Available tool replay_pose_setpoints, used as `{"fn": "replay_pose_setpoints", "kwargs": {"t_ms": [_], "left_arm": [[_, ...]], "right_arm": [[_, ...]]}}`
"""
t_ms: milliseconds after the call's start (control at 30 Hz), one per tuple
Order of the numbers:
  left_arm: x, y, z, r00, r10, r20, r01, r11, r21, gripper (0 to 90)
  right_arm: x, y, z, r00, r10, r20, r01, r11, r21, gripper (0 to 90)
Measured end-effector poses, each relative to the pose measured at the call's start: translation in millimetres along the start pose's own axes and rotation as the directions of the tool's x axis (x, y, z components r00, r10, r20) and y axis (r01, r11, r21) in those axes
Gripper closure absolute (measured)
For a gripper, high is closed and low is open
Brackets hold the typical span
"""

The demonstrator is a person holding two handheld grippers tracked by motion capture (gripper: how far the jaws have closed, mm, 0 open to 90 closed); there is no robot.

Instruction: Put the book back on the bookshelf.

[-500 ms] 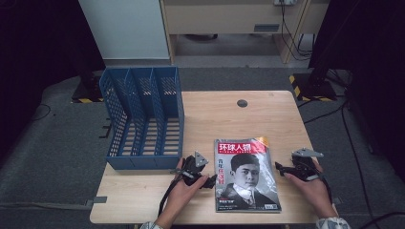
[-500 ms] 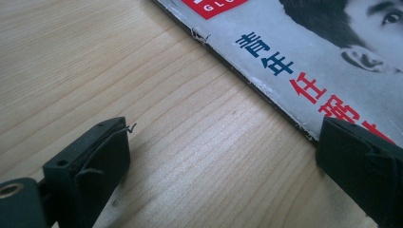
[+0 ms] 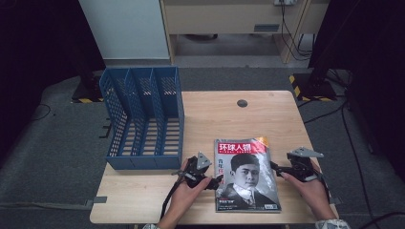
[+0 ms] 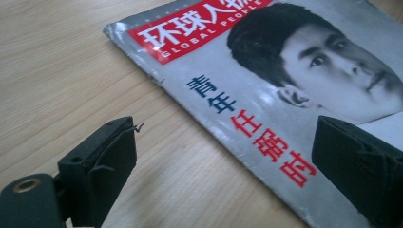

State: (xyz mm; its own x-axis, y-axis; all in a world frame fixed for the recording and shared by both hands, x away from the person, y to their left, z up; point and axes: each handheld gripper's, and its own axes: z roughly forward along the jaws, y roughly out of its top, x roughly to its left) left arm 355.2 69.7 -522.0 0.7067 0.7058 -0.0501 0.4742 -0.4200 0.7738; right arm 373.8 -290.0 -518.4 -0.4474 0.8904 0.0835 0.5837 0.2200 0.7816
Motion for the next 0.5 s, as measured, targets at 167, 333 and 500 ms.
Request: {"fn": "replay_pose_setpoints", "kwargs": {"t_ms": [167,333,500], "left_arm": [[-14.7,3.5,1.9,0.9992,0.011,0.038,-0.01,0.9999,-0.01,9.0],[-27.2,4.4,6.0,0.9973,0.039,0.062,-0.04,0.9992,0.007,10.6],[-36.2,4.6,9.6,0.9953,0.06,0.075,-0.062,0.9979,0.02,15.7]], "right_arm": [[7.0,1.2,3.6,0.9986,-0.026,-0.046,0.026,1.0,0.0,13.0],[12.5,0.6,8.4,0.995,-0.052,-0.085,0.054,0.998,0.023,16.6],[21.0,0.0,17.9,0.9912,-0.076,-0.109,0.083,0.995,0.06,17.9]]}}
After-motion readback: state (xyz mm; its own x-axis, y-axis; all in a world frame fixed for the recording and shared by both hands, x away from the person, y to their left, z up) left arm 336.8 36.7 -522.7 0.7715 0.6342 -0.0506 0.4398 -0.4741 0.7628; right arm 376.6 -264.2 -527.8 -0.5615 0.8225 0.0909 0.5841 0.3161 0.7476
